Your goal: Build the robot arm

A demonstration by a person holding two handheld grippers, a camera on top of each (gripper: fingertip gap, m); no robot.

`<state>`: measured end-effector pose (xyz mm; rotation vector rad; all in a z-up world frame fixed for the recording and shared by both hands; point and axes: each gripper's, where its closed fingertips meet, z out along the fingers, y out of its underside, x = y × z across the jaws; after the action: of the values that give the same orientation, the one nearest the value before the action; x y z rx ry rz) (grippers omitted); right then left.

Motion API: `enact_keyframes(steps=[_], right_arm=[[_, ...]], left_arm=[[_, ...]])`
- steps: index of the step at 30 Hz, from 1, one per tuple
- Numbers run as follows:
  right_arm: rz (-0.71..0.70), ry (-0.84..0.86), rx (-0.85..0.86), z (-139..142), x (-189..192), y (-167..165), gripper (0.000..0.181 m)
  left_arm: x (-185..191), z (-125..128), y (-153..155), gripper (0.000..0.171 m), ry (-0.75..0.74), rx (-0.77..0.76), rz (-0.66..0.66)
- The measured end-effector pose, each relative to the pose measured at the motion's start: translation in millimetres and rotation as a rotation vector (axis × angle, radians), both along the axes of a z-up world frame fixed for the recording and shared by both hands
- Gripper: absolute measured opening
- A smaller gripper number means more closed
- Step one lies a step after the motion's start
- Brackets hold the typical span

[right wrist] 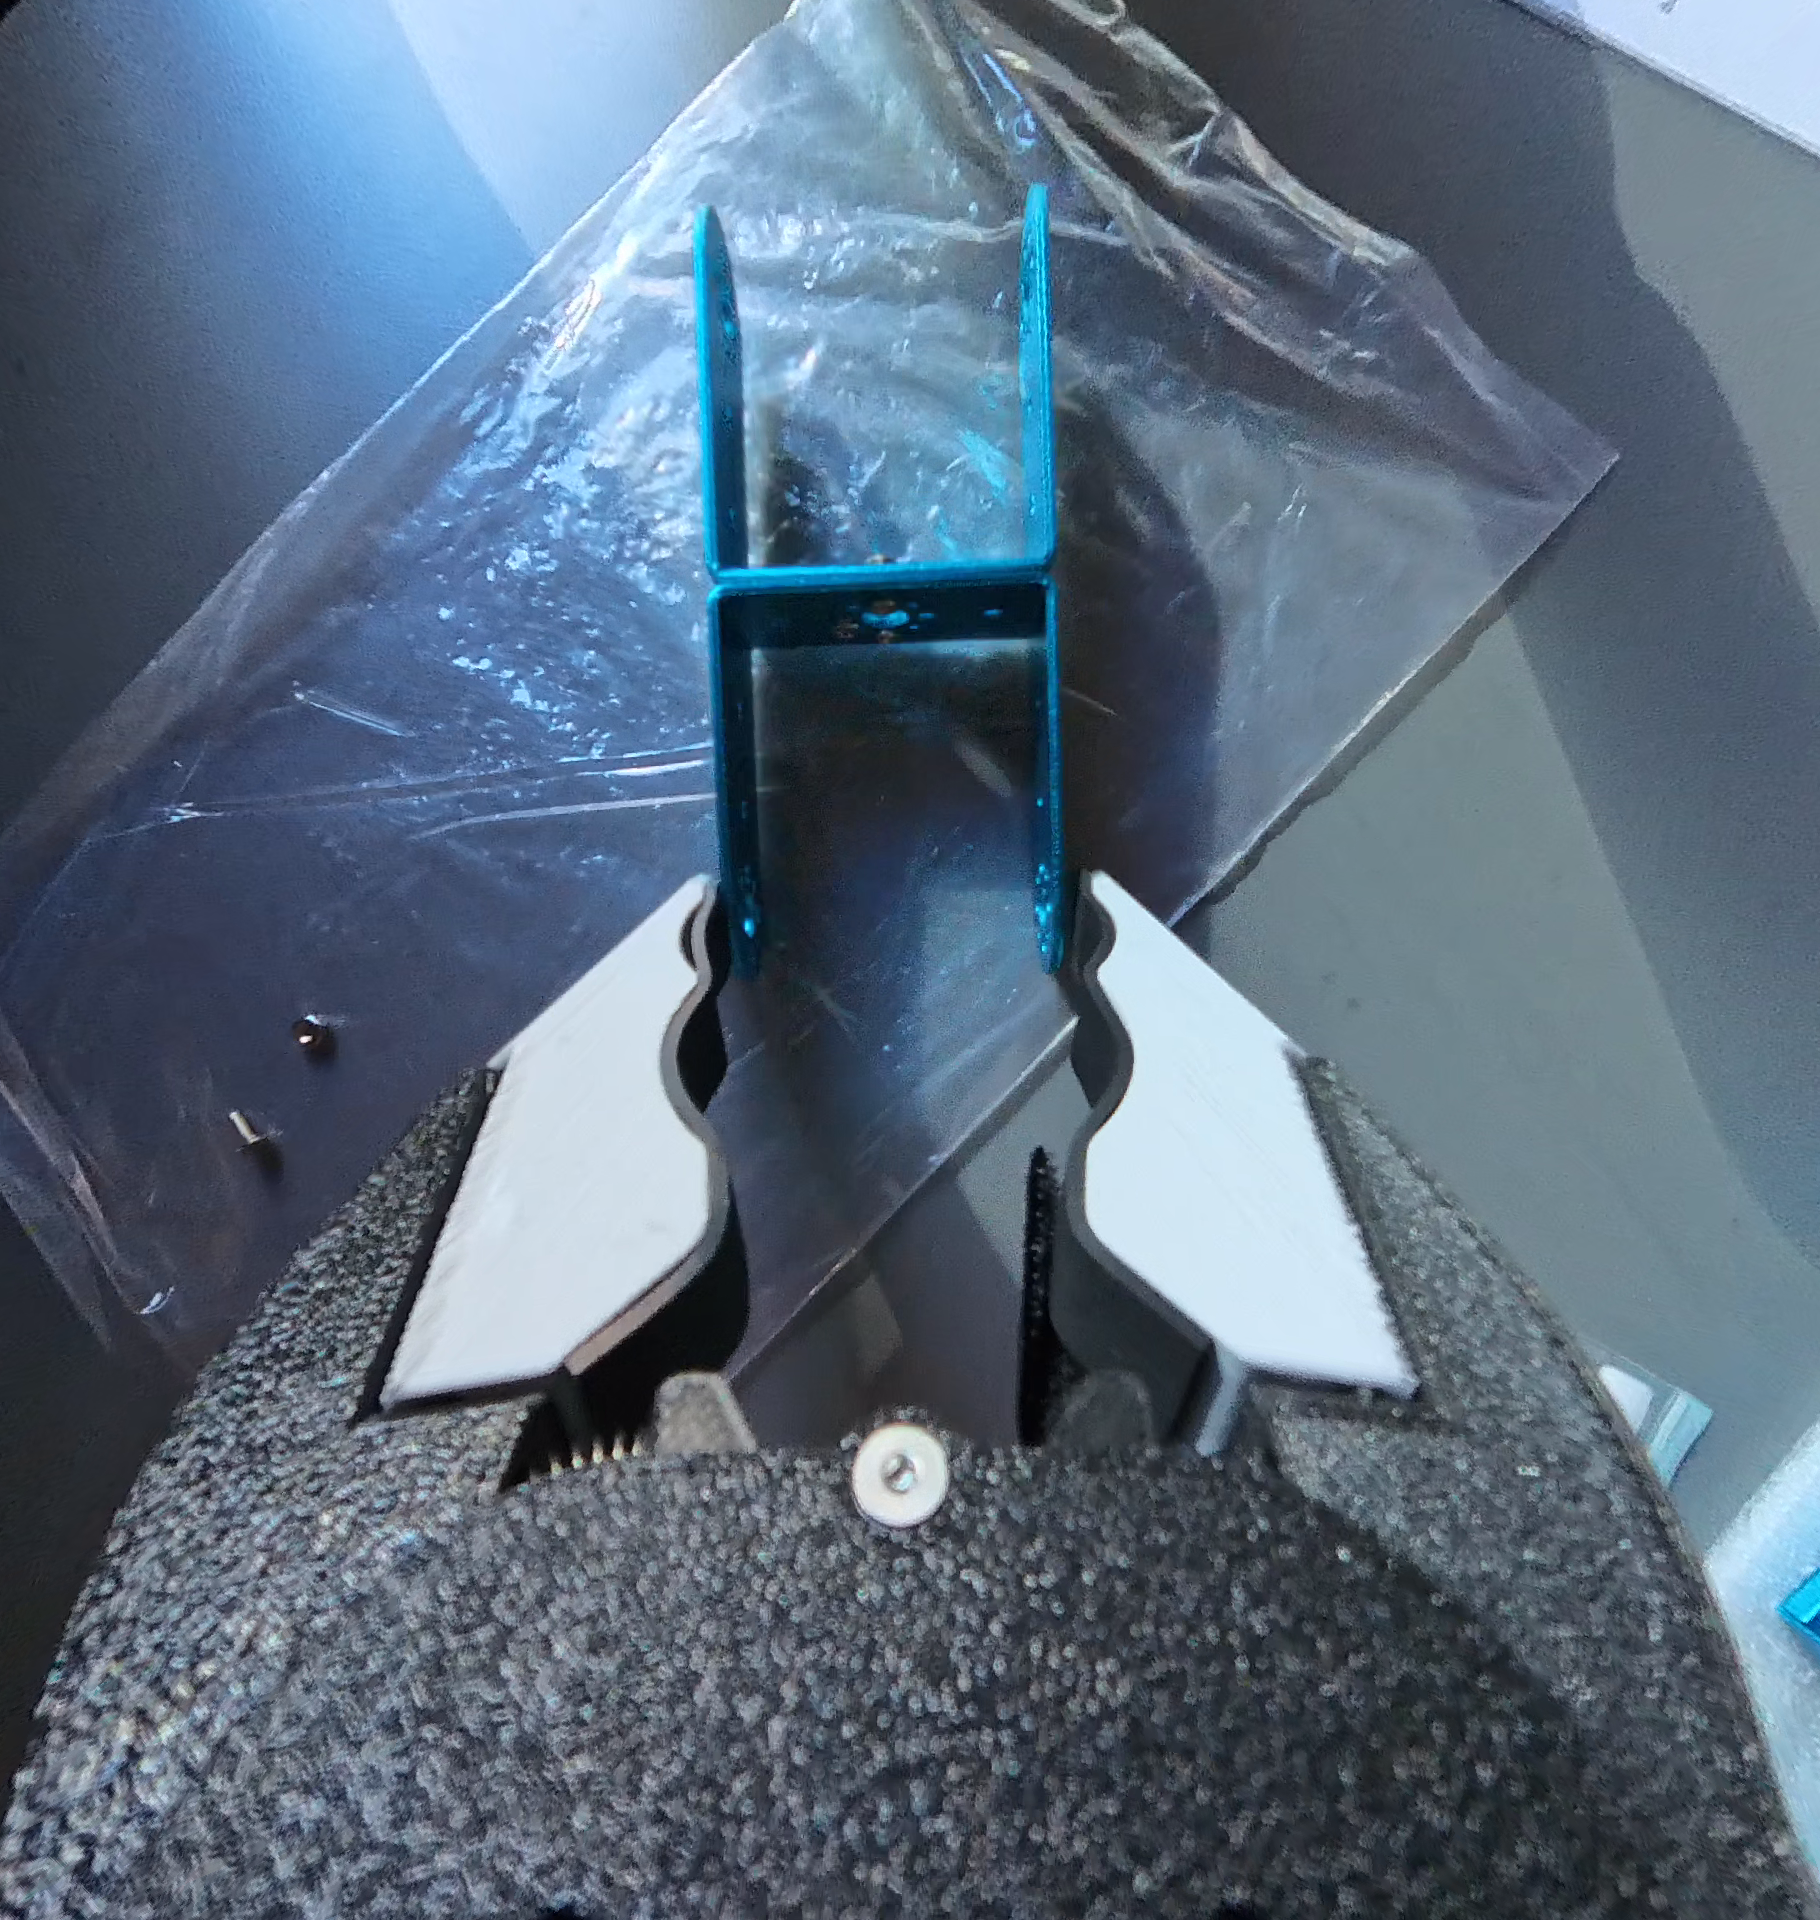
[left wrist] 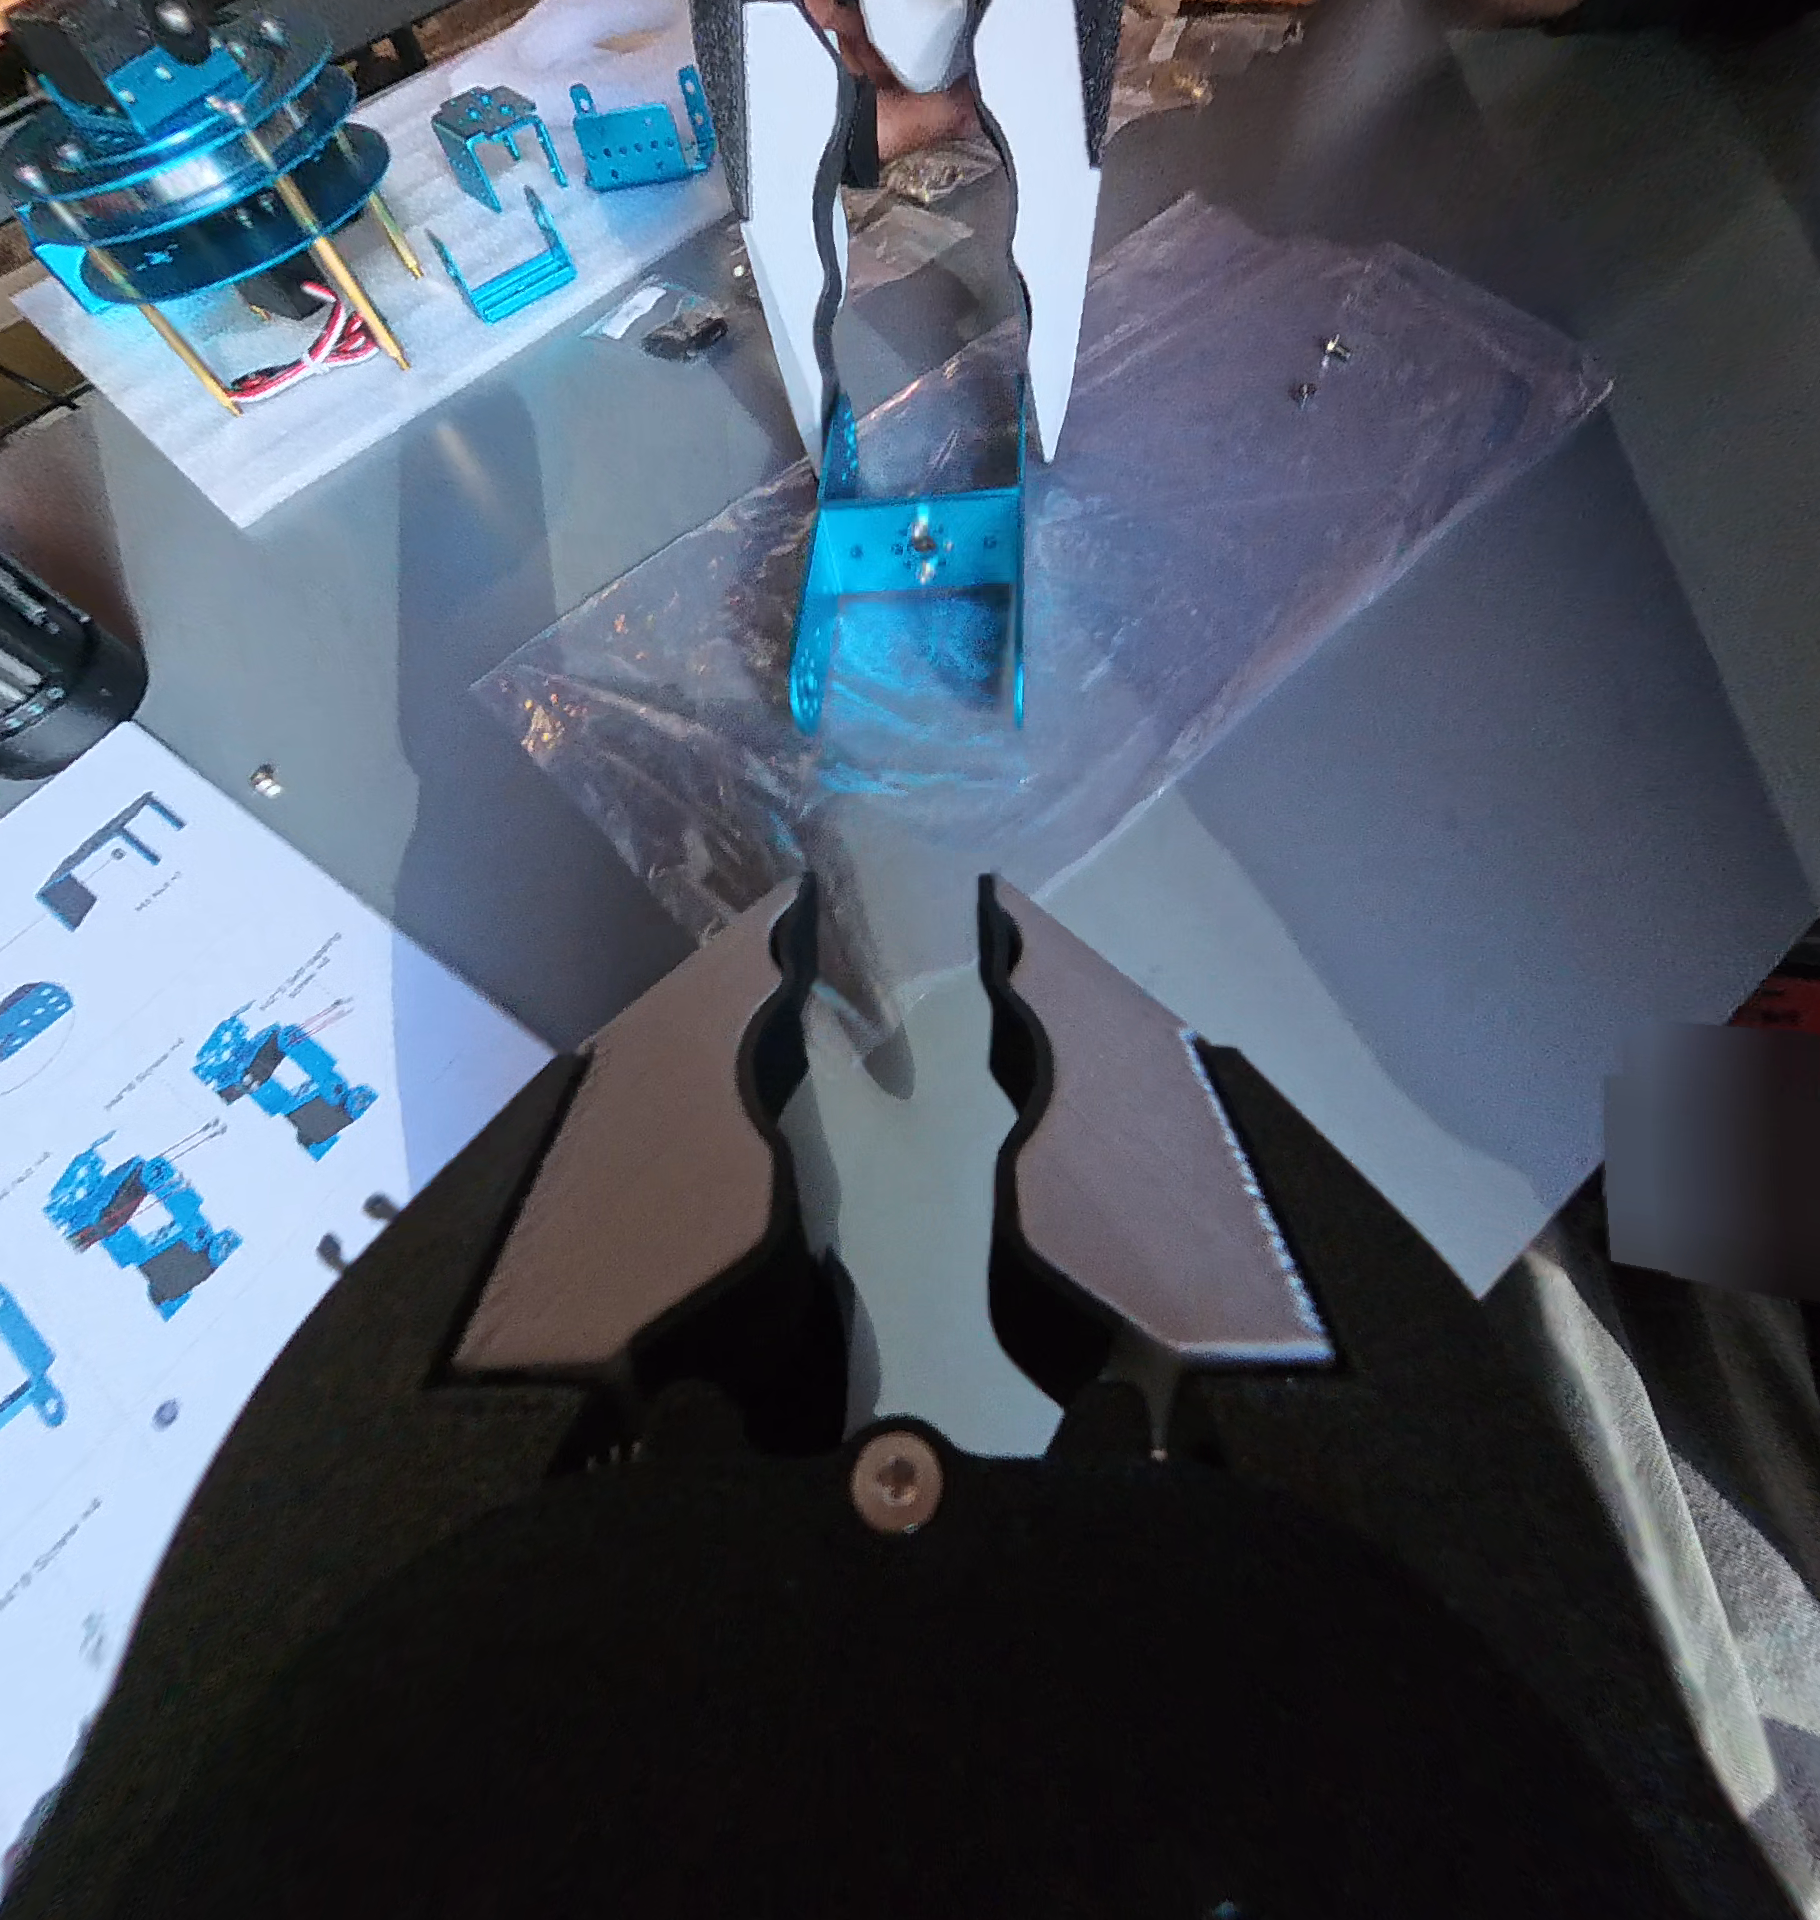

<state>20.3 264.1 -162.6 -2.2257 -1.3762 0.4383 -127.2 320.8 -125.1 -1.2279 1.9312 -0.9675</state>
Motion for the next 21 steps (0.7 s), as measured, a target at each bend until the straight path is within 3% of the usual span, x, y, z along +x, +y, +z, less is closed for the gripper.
enact_keyframes(steps=[3,6,13,16,21], right_arm=[[-0.001,-0.014,0.007,1.1,0.9,0.0,0.064],[-0.006,-0.012,0.003,-0.3,1.6,0.7,0.066],[-0.063,0.013,0.067,14.9,9.6,5.0,0.071],[-0.042,0.106,0.053,31.3,-8.6,-7.4,0.058],[0.029,0.048,-0.012,19.8,-32.9,-25.4,0.069]], left_arm=[[21.1,-2.3,-9.4,0.059,0.021,-0.018,-0.004],[38.5,-9.7,-19.1,0.073,0.072,-0.011,-0.038],[53.9,-11.1,-17.6,0.075,0.098,-0.078,-0.025],[55.1,-14.1,-16.6,0.075,0.103,-0.046,-0.015],[58.2,-18.9,-18.7,0.074,0.118,0.001,-0.019]])
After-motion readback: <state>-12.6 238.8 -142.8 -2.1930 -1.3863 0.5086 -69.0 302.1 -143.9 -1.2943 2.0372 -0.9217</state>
